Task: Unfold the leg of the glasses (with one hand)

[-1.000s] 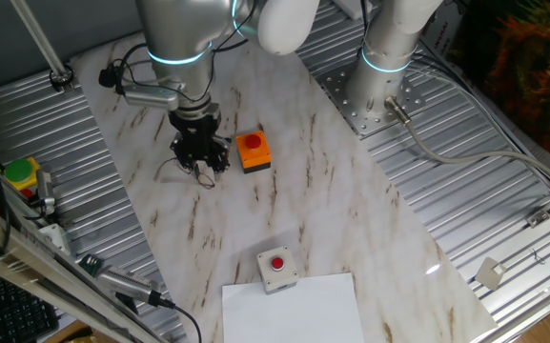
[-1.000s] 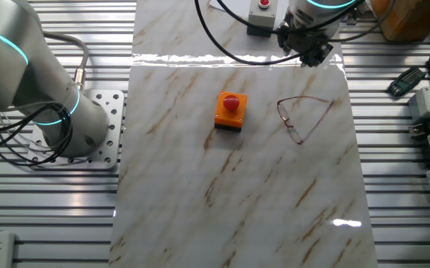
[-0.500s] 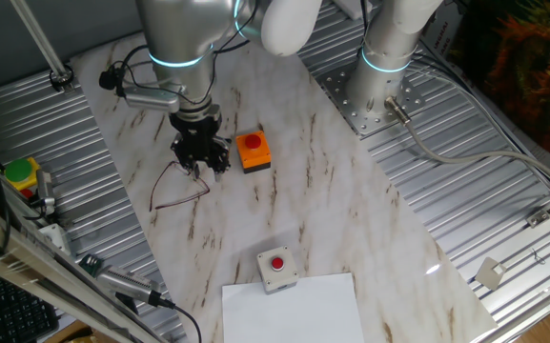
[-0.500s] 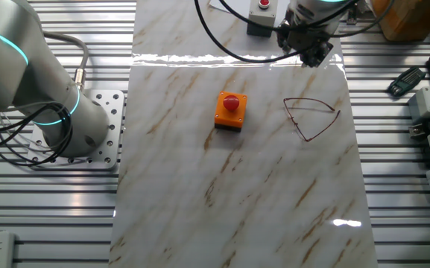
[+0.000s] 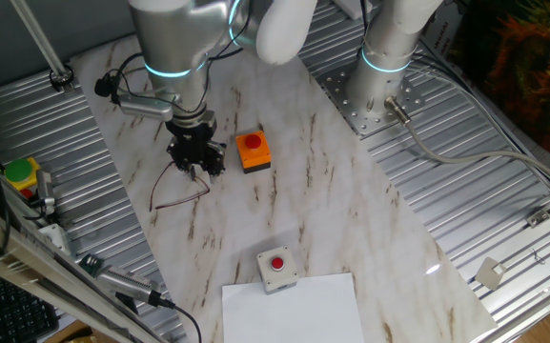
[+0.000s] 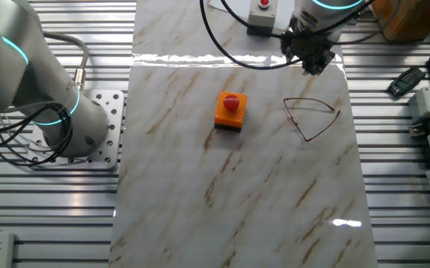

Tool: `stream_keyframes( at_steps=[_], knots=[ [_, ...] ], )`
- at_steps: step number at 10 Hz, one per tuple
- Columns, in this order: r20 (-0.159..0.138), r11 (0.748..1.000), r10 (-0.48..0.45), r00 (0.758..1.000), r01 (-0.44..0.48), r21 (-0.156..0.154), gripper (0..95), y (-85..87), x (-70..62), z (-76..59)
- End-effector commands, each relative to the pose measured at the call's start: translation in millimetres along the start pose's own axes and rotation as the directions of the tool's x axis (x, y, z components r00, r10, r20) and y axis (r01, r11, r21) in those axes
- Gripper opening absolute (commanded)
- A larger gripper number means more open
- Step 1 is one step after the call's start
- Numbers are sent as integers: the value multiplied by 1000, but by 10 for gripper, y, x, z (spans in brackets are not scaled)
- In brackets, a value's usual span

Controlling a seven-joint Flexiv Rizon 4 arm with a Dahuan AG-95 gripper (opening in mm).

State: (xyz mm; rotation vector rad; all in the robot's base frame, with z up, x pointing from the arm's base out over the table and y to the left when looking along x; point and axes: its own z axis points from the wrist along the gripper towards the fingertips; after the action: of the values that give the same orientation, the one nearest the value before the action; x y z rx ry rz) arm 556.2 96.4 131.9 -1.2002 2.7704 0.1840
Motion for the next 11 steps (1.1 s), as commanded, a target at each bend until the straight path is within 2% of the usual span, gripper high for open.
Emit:
stream_keyframes(
  at_steps=[1, 3, 5, 6, 8, 11],
  knots=[
    [-33, 997, 77, 996, -76, 33, 380, -155, 68, 236],
    [-63, 976, 217, 974, -216, 16, 380, -216, 106, 343],
    [-93, 949, 314, 945, -315, 8, 380, -255, 153, 351],
    [-98, 940, 341, 935, -342, 8, 190, -261, 163, 344],
    [-93, 914, 404, 910, -405, 8, 190, -273, 175, 358],
    [-90, 900, 435, 896, -435, 22, 190, -320, 207, 463]
  ],
)
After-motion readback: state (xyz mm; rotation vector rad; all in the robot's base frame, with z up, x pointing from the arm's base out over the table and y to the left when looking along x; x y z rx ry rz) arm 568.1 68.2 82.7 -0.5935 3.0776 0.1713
